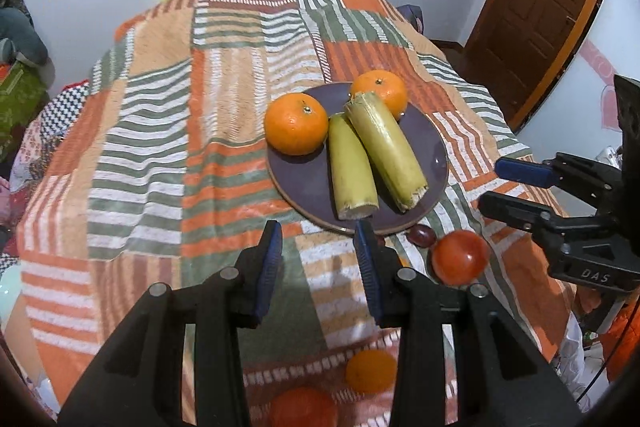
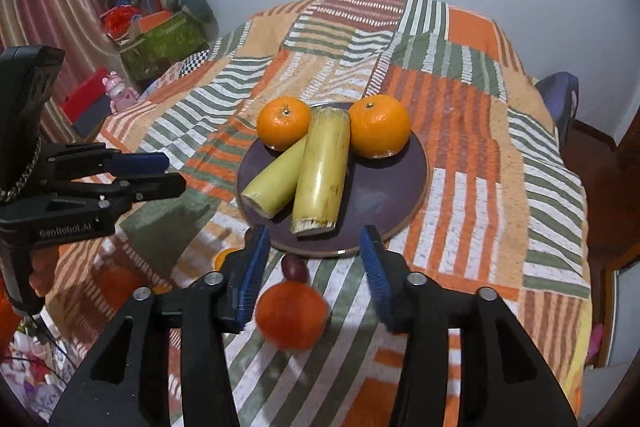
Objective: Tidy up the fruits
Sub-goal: 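Open both tools and pull them back from the plate, then grasp a red tomato with the left tool while the right tool grasps another tomato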
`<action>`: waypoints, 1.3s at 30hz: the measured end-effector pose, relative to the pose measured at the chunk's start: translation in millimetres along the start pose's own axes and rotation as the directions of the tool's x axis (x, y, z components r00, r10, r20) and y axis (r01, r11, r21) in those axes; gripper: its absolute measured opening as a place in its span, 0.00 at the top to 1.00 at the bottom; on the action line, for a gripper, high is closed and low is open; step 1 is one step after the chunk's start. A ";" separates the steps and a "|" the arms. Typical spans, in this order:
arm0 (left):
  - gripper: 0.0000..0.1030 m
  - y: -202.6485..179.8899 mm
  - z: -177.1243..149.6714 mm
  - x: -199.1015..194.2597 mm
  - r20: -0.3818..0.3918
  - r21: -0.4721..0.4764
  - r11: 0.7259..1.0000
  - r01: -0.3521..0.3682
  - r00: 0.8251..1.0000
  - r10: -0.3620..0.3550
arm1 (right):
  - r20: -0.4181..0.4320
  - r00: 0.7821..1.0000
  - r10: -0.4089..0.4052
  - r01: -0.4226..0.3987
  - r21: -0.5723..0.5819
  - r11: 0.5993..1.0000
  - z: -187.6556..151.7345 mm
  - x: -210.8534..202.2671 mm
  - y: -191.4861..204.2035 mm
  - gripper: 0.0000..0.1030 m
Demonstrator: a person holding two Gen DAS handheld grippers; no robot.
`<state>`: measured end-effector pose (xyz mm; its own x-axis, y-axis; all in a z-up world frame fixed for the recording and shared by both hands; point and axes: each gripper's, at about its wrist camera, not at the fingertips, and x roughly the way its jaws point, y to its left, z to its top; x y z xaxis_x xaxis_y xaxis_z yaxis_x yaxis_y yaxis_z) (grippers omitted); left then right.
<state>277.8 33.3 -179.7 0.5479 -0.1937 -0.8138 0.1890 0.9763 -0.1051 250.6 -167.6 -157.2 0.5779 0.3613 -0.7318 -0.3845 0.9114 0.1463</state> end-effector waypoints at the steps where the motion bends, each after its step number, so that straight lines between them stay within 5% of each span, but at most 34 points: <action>1: 0.64 0.4 -2.4 -5.4 0.004 -0.001 1.000 -0.002 1.000 0.002 | 0.007 1.000 -0.006 0.006 0.000 1.000 -1.9 -4.3 0.7 0.54; 11: 0.48 16.3 -37.8 -35.6 -0.010 -0.027 0.998 -0.061 0.998 0.061 | -0.060 0.998 0.027 -0.025 0.035 0.999 -35.7 -5.6 2.0 0.53; 24: 0.48 37.1 -93.1 -33.7 -0.125 -0.074 0.996 -0.058 0.991 0.048 | -0.117 0.993 0.033 -0.025 0.066 0.997 -51.6 18.7 9.2 0.53; 39: 0.44 9.8 -106.9 -10.5 -0.208 -0.045 0.999 -0.019 0.978 0.010 | -0.106 0.993 0.051 -0.039 0.114 0.993 -53.8 32.8 6.8 0.59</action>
<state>186.7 55.2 -233.3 0.3677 -0.1599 -0.9161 0.1414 0.9833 -0.1149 228.2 -160.2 -216.1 0.4782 0.3844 -0.7897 -0.3219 0.9133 0.2496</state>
